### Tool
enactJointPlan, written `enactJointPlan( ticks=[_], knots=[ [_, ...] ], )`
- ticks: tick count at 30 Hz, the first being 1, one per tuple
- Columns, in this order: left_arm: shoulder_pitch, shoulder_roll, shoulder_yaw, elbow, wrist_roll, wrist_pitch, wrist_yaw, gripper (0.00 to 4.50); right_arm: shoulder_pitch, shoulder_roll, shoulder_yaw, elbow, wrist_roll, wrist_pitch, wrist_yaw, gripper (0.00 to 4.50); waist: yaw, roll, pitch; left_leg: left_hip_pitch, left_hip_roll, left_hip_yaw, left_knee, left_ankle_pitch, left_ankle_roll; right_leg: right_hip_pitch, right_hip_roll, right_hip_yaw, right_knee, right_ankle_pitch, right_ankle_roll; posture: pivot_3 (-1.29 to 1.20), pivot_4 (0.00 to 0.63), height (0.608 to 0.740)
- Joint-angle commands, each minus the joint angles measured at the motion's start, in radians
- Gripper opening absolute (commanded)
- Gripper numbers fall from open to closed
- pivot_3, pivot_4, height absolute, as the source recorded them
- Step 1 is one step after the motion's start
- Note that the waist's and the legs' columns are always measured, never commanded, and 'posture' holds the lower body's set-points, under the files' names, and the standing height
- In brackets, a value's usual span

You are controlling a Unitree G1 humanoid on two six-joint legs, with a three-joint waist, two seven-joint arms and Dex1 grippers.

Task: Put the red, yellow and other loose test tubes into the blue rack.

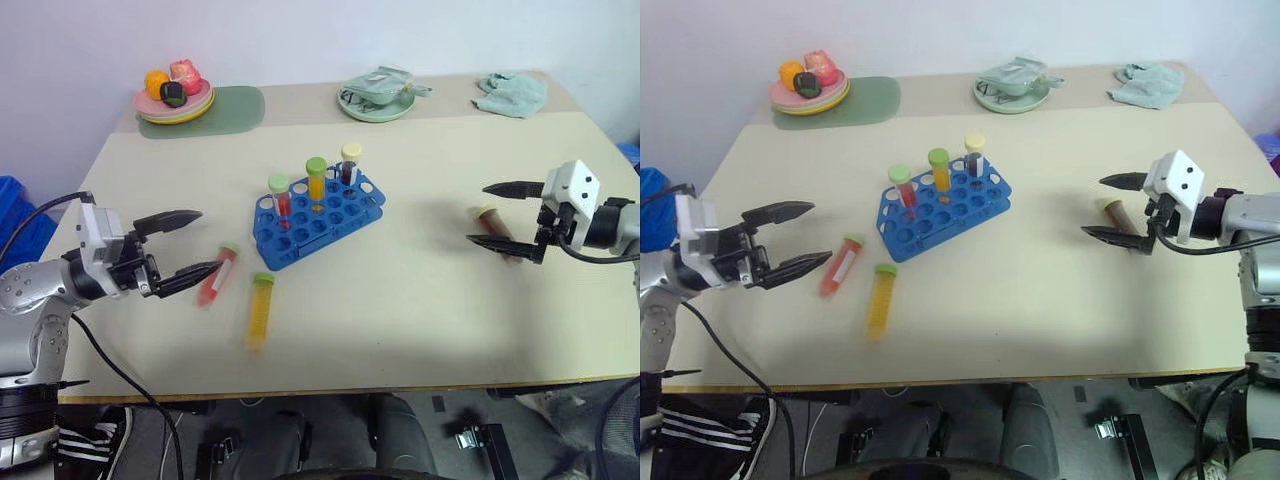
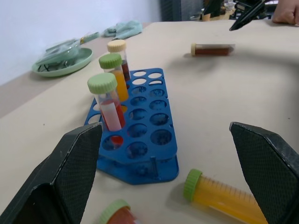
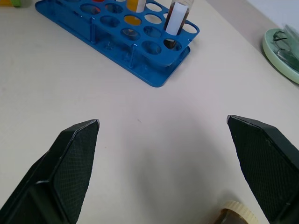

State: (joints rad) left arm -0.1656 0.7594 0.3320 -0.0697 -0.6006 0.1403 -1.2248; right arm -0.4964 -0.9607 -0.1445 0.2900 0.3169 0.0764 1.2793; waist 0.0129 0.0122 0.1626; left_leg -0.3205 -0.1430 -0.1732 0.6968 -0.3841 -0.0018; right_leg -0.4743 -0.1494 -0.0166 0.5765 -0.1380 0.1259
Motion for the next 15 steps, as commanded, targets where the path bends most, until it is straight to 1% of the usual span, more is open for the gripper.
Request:
enactJointPlan(
  ticks=[1,5,8,11,15],
  knots=[
    [-0.016,0.004,0.015,-0.009,-0.006,-0.019,0.005,4.46,-0.026,0.004,-0.014,0.001,-0.005,-0.025,-0.014,4.50,0.000,0.000,0.000,0.000,0.000,0.000,0.000,0.000,0.000,0.000,0.000,0.000,0.000,0.000,0.000,0.00,0.150,0.740],
    [-0.022,0.004,0.007,-0.001,-0.009,-0.020,-0.005,4.46,0.002,0.010,-0.028,-0.050,0.017,0.018,-0.050,4.50,0.001,0.000,0.000,0.000,0.000,0.000,0.000,0.000,0.000,0.000,0.000,0.001,0.000,0.000,0.000,0.00,0.150,0.740],
    [-0.080,0.000,-0.024,0.032,0.001,-0.022,-0.015,4.46,0.020,0.003,-0.029,-0.035,-0.019,0.013,-0.100,4.50,0.004,0.000,0.000,0.000,0.000,0.000,0.000,0.000,0.000,0.000,0.000,0.001,0.000,0.000,0.000,0.00,0.150,0.740],
    [-0.115,-0.011,-0.043,0.067,0.015,-0.046,-0.025,4.46,-0.017,0.000,-0.009,0.013,-0.057,0.059,-0.156,4.50,0.001,0.000,0.000,0.000,-0.001,0.001,0.001,0.000,0.001,0.000,0.000,0.001,0.000,0.000,0.000,0.00,0.150,0.740],
    [-0.136,-0.022,-0.049,0.097,0.018,-0.069,-0.031,4.46,-0.041,0.007,0.004,-0.004,-0.090,0.101,-0.227,4.50,-0.005,0.000,0.000,0.000,0.000,0.002,0.000,-0.001,0.001,-0.002,0.001,0.003,0.000,0.000,0.000,0.00,0.150,0.740]
  ],
)
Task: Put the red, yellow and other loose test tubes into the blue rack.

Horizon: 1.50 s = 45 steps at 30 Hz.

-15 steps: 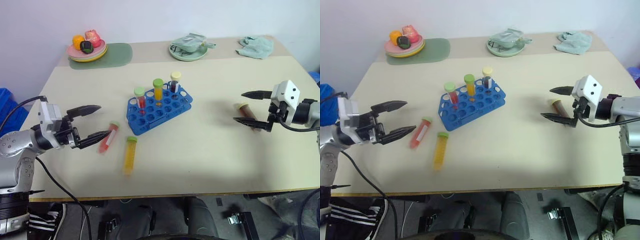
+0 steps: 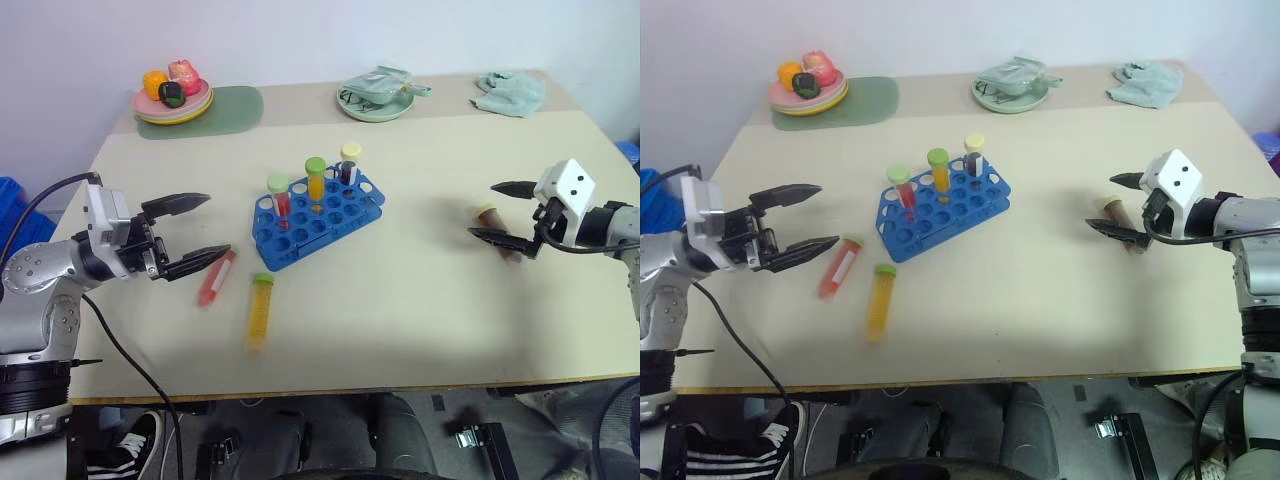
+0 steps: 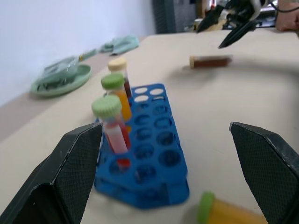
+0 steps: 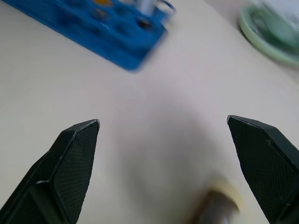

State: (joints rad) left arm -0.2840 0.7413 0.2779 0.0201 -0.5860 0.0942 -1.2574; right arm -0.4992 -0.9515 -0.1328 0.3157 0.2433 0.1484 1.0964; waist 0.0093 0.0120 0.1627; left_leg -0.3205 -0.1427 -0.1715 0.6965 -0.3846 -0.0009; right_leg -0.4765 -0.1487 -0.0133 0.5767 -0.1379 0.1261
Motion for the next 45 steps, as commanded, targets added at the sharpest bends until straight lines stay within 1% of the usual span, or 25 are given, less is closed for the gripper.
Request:
enactJointPlan(
  ticks=[1,3,6,9,10,12,14,16,19,22,24,28,31,34,36,44,45],
  knots=[
    [-0.028,-0.012,-0.003,0.009,0.006,-0.022,0.009,4.46,-0.047,-0.013,0.007,-0.031,-0.036,0.065,-0.057,4.50,-0.001,0.000,0.000,0.000,0.000,0.000,0.000,0.000,0.000,0.000,0.000,0.000,0.000,0.000,0.000,0.00,0.150,0.740],
    [-0.044,-0.027,-0.018,0.010,0.011,-0.022,0.019,4.46,-0.062,-0.028,0.032,-0.034,-0.081,0.091,-0.086,4.50,0.003,0.000,0.000,0.000,0.000,0.001,0.000,0.000,0.000,0.000,0.000,0.001,0.000,0.000,0.000,0.00,0.150,0.740],
    [-0.055,-0.045,-0.034,0.022,0.030,-0.047,0.021,4.46,-0.115,-0.025,0.067,-0.040,-0.135,0.210,-0.149,4.50,0.004,0.000,0.000,0.000,0.000,0.001,0.001,0.000,0.000,0.000,0.000,0.001,0.000,0.001,0.001,0.00,0.150,0.740],
    [-0.064,-0.056,-0.052,0.025,0.026,-0.037,0.016,4.46,-0.229,-0.017,0.123,0.003,-0.192,0.384,-0.198,4.50,0.004,0.000,0.000,0.000,0.000,0.001,0.001,0.000,0.001,0.000,0.000,0.001,0.000,0.001,0.001,0.00,0.150,0.740],
    [-0.067,-0.060,-0.058,0.020,0.024,-0.032,0.018,4.46,-0.277,-0.017,0.139,0.031,-0.172,0.485,-0.165,4.50,0.004,0.000,0.000,-0.001,0.000,0.001,0.001,0.000,0.001,0.000,0.000,0.002,-0.001,0.001,0.001,0.00,0.150,0.740],
    [-0.068,-0.066,-0.063,0.006,0.020,-0.024,0.026,4.46,-0.359,-0.008,0.172,0.088,-0.168,0.620,-0.139,4.50,0.003,0.000,0.000,-0.001,0.000,0.001,0.001,0.000,0.001,-0.001,0.000,0.002,-0.001,0.001,0.001,0.00,0.150,0.740],
    [-0.057,-0.074,-0.066,-0.020,0.012,-0.011,0.036,4.46,-0.464,0.008,0.221,0.180,-0.160,0.813,-0.101,4.50,0.002,0.000,0.000,-0.001,0.000,0.001,0.001,-0.001,0.001,-0.001,0.000,0.002,-0.001,0.001,0.001,0.00,0.150,0.740],
    [-0.039,-0.080,-0.067,-0.043,0.012,-0.010,0.045,4.46,-0.550,0.029,0.265,0.267,-0.175,0.910,-0.094,4.50,0.002,0.000,0.000,-0.001,0.000,0.001,0.001,-0.001,0.002,-0.001,0.000,0.002,-0.002,0.001,0.001,0.00,0.150,0.740],
    [-0.010,-0.086,-0.063,-0.067,0.012,-0.007,0.061,4.46,-0.665,0.067,0.308,0.415,-0.194,1.004,-0.100,4.50,0.000,0.000,0.000,-0.002,0.000,0.002,0.001,-0.002,0.003,-0.001,0.000,0.003,-0.002,0.001,0.001,0.00,0.150,0.740],
    [0.014,-0.089,-0.056,-0.094,0.007,0.002,0.079,4.46,-0.721,0.094,0.368,0.536,-0.240,0.993,-0.109,4.50,0.001,0.000,0.000,-0.002,0.000,0.002,0.001,-0.002,0.003,-0.002,0.000,0.004,-0.002,0.001,0.001,0.00,0.150,0.740],
    [0.030,-0.091,-0.052,-0.112,0.004,0.008,0.093,4.46,-0.727,0.106,0.406,0.598,-0.277,0.940,-0.112,4.50,0.004,0.000,0.000,-0.002,0.000,0.002,0.001,-0.002,0.003,-0.002,0.000,0.004,-0.001,0.001,0.001,0.00,0.150,0.740],
    [0.071,-0.093,-0.048,-0.161,-0.004,0.016,0.119,4.46,-0.743,0.133,0.431,0.706,-0.338,0.809,-0.159,4.50,0.001,0.000,0.000,-0.003,-0.001,0.003,0.001,-0.002,0.003,-0.002,0.000,0.004,-0.001,0.002,0.003,0.00,0.150,0.740],
    [0.095,-0.089,-0.041,-0.193,-0.017,0.031,0.137,4.46,-0.776,0.153,0.419,0.782,-0.347,0.793,-0.154,4.50,-0.002,0.000,0.000,-0.003,-0.001,0.003,0.001,-0.002,0.003,-0.003,0.000,0.004,-0.001,0.002,0.003,0.00,0.150,0.740],
    [0.123,-0.077,-0.018,-0.226,-0.032,0.049,0.150,4.46,-0.771,0.167,0.435,0.829,-0.379,0.721,-0.151,4.50,-0.007,0.000,0.000,-0.002,-0.001,0.003,0.001,-0.002,0.003,-0.002,0.000,0.004,-0.001,0.002,0.003,0.00,0.150,0.740],
    [0.137,-0.069,-0.007,-0.238,-0.040,0.054,0.152,4.46,-0.776,0.180,0.421,0.861,-0.382,0.709,-0.155,4.50,-0.009,0.000,0.000,-0.002,-0.001,0.003,0.001,-0.002,0.003,-0.002,0.000,0.004,-0.001,0.002,0.003,0.00,0.150,0.740],
    [0.167,-0.062,0.006,-0.275,-0.047,0.060,0.174,4.46,-0.778,0.216,0.398,0.915,-0.401,0.672,-0.163,4.50,-0.022,0.000,0.000,-0.002,-0.001,0.003,0.001,-0.002,0.003,-0.002,0.000,0.005,0.000,0.002,0.003,0.00,0.150,0.740],
    [0.171,-0.061,0.007,-0.280,-0.048,0.060,0.177,4.49,-0.775,0.218,0.396,0.918,-0.403,0.667,-0.168,4.25,-0.022,0.000,0.000,-0.002,-0.001,0.003,0.001,-0.002,0.003,-0.002,0.000,0.005,0.000,0.002,0.003,0.00,0.150,0.740]
  ],
)
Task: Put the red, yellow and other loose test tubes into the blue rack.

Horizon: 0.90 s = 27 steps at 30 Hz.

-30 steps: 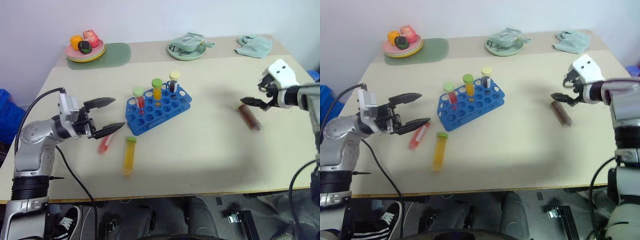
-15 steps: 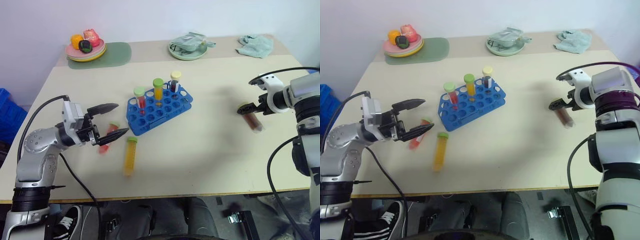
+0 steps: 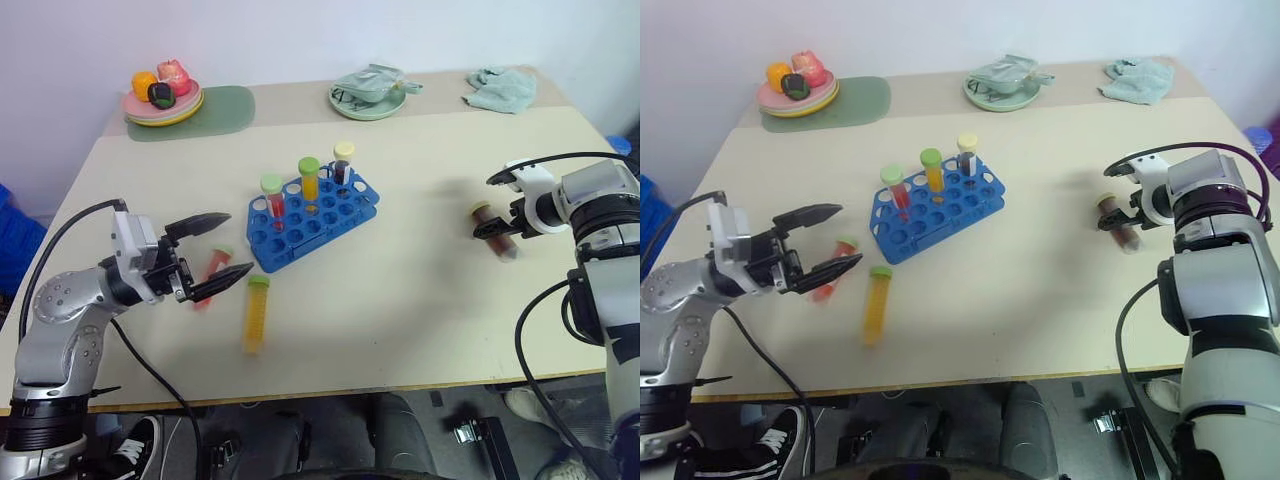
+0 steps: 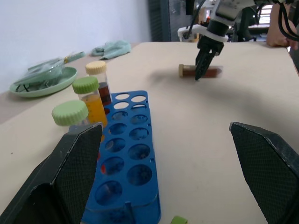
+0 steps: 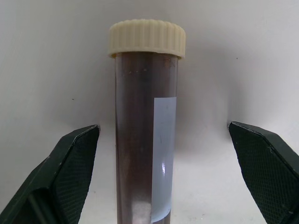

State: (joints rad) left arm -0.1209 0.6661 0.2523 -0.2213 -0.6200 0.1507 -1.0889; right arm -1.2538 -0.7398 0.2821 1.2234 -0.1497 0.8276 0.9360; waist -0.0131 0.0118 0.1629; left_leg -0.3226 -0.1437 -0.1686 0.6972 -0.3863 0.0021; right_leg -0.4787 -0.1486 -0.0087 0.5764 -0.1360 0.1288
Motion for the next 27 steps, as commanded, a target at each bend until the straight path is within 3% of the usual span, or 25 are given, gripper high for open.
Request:
enactJointPlan(
  ticks=[1,3,8,9,14,19,23,27],
  knots=[
    [0.011,0.015,0.033,-0.042,-0.015,0.004,0.011,4.50,-0.019,0.008,-0.021,0.012,-0.013,-0.015,-0.011,3.98,0.000,0.000,0.000,0.000,0.000,0.000,0.000,0.000,0.000,0.000,0.000,0.000,0.000,0.000,0.000,0.00,0.150,0.740],
    [0.019,0.017,0.035,-0.050,-0.019,0.007,0.017,4.50,-0.020,0.014,-0.031,0.014,-0.014,-0.012,-0.012,3.41,-0.001,0.000,0.000,0.000,0.000,0.000,0.000,0.000,0.000,0.000,0.000,0.000,0.000,0.000,0.000,0.00,0.150,0.740],
    [0.025,0.020,0.038,-0.051,-0.017,0.006,0.017,4.50,-0.026,0.020,-0.050,0.004,-0.012,-0.021,-0.017,0.91,-0.001,0.000,0.000,0.000,0.000,0.000,0.000,0.000,0.000,0.000,0.000,0.000,0.000,0.000,0.000,0.00,0.150,0.740],
    [0.022,0.020,0.039,-0.047,-0.017,0.006,0.016,4.50,-0.028,0.018,-0.051,-0.006,-0.012,-0.032,-0.006,0.78,-0.001,0.000,0.000,0.000,0.000,0.000,0.000,0.000,0.000,0.000,0.000,0.000,0.000,0.000,0.000,0.00,0.150,0.740],
    [0.008,0.029,0.045,-0.028,-0.021,0.006,0.006,4.50,-0.009,-0.011,-0.055,-0.145,0.035,-0.054,0.193,0.78,-0.004,0.001,0.000,0.000,0.000,0.000,0.000,0.000,0.000,-0.001,0.000,0.000,0.000,0.000,0.000,0.00,0.150,0.740],
    [-0.011,0.038,0.049,0.001,-0.016,-0.001,-0.011,4.50,0.174,-0.046,-0.295,-0.558,0.259,-0.089,0.234,0.78,0.004,0.001,0.000,0.000,0.000,0.000,0.000,0.000,0.000,0.000,0.001,0.000,0.000,0.000,0.000,0.00,0.150,0.740],
    [-0.039,0.047,0.047,0.029,-0.014,-0.002,-0.027,4.50,0.370,0.020,-0.474,-0.913,0.394,-0.171,0.131,0.78,0.006,0.001,0.000,0.000,0.000,-0.001,0.000,0.000,0.000,0.000,0.000,0.000,0.000,0.000,0.000,0.00,0.150,0.740],
    [-0.089,0.058,0.038,0.072,-0.011,0.003,-0.042,4.50,0.523,0.261,-0.584,-1.227,0.513,-0.250,-0.084,0.78,-0.001,0.000,0.000,0.001,0.001,0.000,0.000,0.000,0.000,0.000,0.001,0.001,0.000,0.001,0.001,0.00,0.150,0.740]
  ],
)
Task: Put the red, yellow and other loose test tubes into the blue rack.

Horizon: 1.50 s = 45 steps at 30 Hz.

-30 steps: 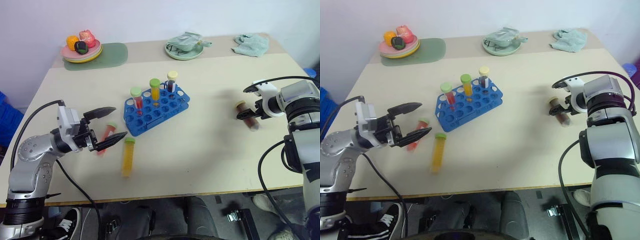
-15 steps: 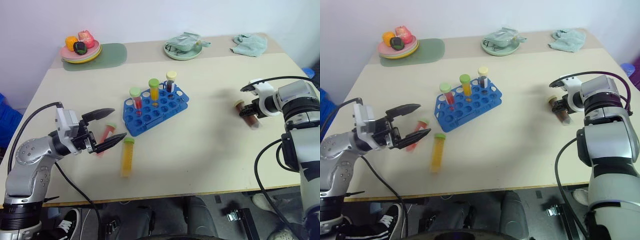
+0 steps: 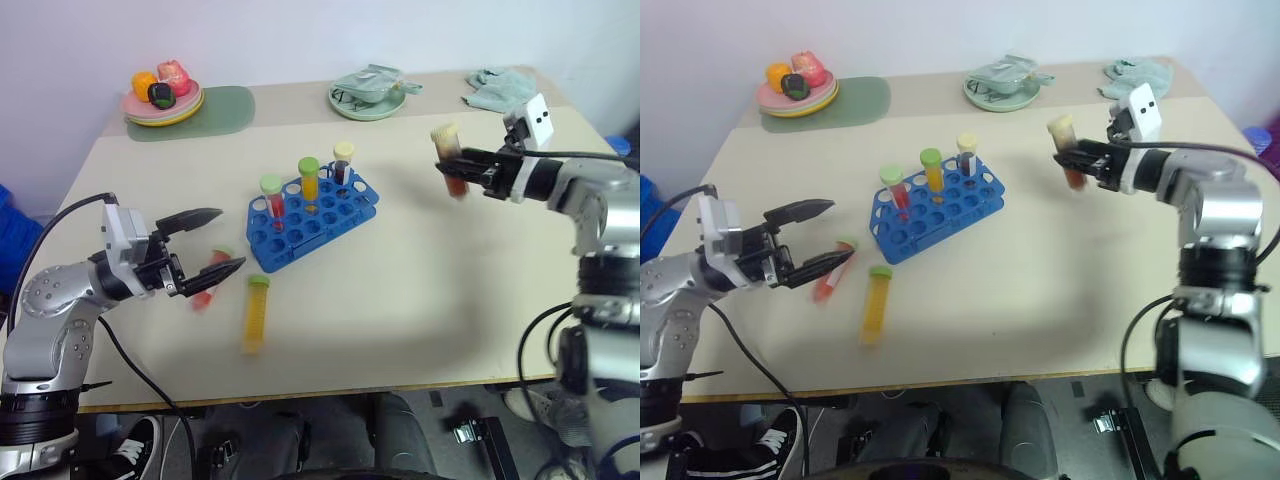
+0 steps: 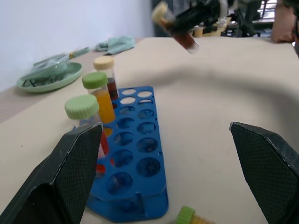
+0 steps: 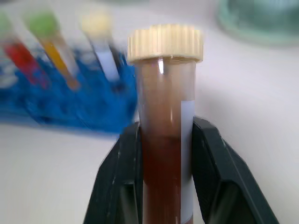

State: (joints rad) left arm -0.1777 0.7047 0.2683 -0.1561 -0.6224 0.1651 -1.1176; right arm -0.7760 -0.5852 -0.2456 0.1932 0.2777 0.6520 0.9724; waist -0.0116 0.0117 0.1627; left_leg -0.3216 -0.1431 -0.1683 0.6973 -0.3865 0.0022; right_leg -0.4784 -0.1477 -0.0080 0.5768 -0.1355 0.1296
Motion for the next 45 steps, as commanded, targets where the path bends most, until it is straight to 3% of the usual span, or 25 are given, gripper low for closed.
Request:
enactJointPlan(
  ticks=[1,3,5,13,19,30,45],
  knots=[
    [-0.040,0.022,0.022,0.019,-0.009,-0.012,-0.023,4.50,0.064,0.158,-0.048,-0.238,0.090,-0.098,-0.164,0.78,-0.004,0.000,0.000,0.000,0.000,0.000,0.000,0.000,0.000,0.000,0.000,0.000,0.000,0.000,0.000,0.00,0.150,0.740],
    [-0.052,0.028,0.021,0.034,-0.011,-0.003,-0.036,4.50,0.094,0.263,-0.032,-0.296,0.100,-0.127,-0.258,0.78,-0.004,0.001,0.000,0.000,0.000,0.000,0.000,0.000,0.000,0.000,0.000,0.001,0.001,0.000,0.000,0.00,0.150,0.740],
    [-0.063,0.031,0.020,0.047,-0.014,0.005,-0.043,4.50,0.140,0.314,0.039,-0.308,0.072,-0.243,-0.238,0.78,-0.003,0.001,0.000,0.000,0.000,0.000,0.000,0.000,0.000,-0.001,0.001,0.000,0.001,0.000,0.000,0.00,0.150,0.740],
    [-0.056,0.037,0.022,0.050,-0.005,0.001,-0.049,4.50,0.127,0.452,0.168,-0.013,-0.067,-0.648,-0.337,0.78,-0.008,0.000,0.000,0.001,0.000,0.000,0.000,0.000,0.000,0.000,0.002,0.000,0.001,0.000,0.000,0.00,0.150,0.740],
    [-0.019,0.046,0.049,0.046,-0.010,-0.011,-0.056,4.50,0.040,0.464,0.177,0.254,-0.125,-0.862,-0.405,0.78,-0.024,0.000,0.000,0.001,0.002,-0.001,0.000,-0.001,-0.002,0.000,0.004,0.000,0.001,0.000,-0.001,0.00,0.150,0.740],
    [0.022,0.041,0.075,0.039,-0.011,-0.029,-0.060,4.50,-0.004,0.500,0.233,0.507,-0.181,-1.072,-0.417,0.78,-0.040,0.001,0.000,0.002,0.012,0.001,0.000,-0.004,-0.007,-0.002,0.015,0.002,-0.001,0.001,-0.004,0.00,0.150,0.740],
    [0.007,0.051,0.074,-0.018,-0.026,0.027,-0.019,4.50,-0.088,0.494,0.228,0.723,-0.195,-1.187,-0.442,0.78,-0.057,0.001,0.000,0.002,0.013,0.001,0.000,-0.004,-0.007,-0.002,0.016,0.002,0.000,0.001,-0.004,0.00,0.150,0.740]
  ],
)
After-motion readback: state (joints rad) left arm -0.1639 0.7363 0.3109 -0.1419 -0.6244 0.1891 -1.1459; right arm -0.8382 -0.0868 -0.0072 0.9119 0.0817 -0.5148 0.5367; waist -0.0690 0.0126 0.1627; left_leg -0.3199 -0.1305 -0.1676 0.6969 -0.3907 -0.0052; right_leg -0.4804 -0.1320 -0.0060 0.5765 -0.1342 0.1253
